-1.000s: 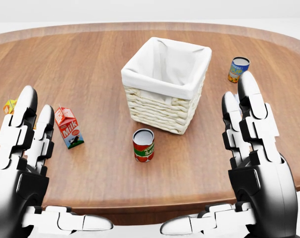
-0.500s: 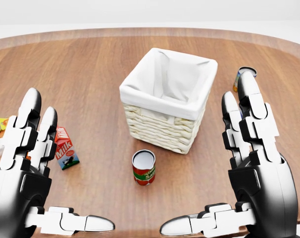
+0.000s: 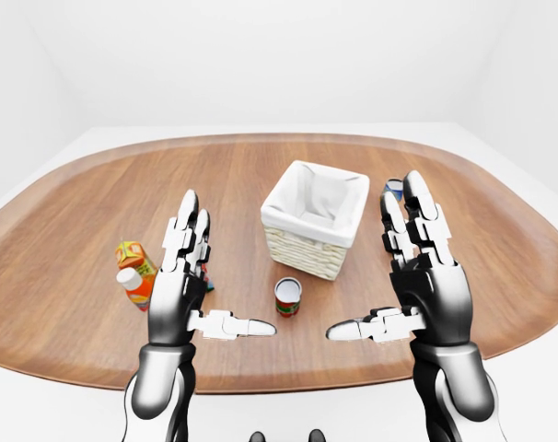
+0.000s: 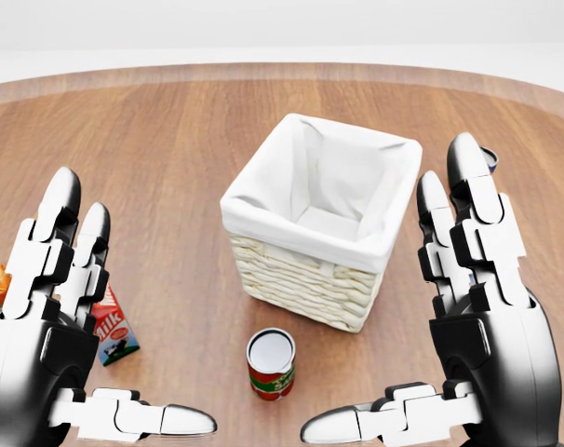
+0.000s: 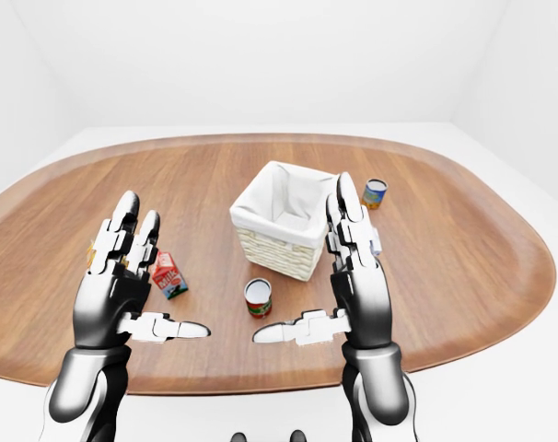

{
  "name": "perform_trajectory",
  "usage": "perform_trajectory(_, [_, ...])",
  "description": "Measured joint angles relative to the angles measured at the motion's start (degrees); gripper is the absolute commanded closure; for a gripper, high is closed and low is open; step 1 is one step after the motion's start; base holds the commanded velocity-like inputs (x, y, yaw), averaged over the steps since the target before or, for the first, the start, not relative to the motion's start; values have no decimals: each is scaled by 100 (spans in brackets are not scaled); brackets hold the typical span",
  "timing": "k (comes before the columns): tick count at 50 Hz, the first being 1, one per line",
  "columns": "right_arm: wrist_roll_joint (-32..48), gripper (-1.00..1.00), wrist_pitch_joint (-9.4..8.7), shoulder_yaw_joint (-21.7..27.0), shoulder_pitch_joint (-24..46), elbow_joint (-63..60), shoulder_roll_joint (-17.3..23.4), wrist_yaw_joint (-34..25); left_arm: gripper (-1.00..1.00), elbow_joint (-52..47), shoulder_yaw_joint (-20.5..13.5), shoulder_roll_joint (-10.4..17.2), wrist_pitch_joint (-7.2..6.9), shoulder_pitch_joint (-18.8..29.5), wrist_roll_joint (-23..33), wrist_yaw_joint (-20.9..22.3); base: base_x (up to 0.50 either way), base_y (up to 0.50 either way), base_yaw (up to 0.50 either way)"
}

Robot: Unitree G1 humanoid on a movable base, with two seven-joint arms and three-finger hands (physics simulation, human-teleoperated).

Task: Pick the milk and place it in the basket.

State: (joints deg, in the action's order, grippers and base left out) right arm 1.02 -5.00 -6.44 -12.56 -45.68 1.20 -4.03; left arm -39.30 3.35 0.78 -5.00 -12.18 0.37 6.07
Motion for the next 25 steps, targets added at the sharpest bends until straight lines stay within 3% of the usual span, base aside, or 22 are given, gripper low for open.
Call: perform_trajectory(25, [10, -100, 0, -11, -4, -33, 4, -9, -100, -2, 6, 0, 0, 11, -14, 2, 25, 0, 0])
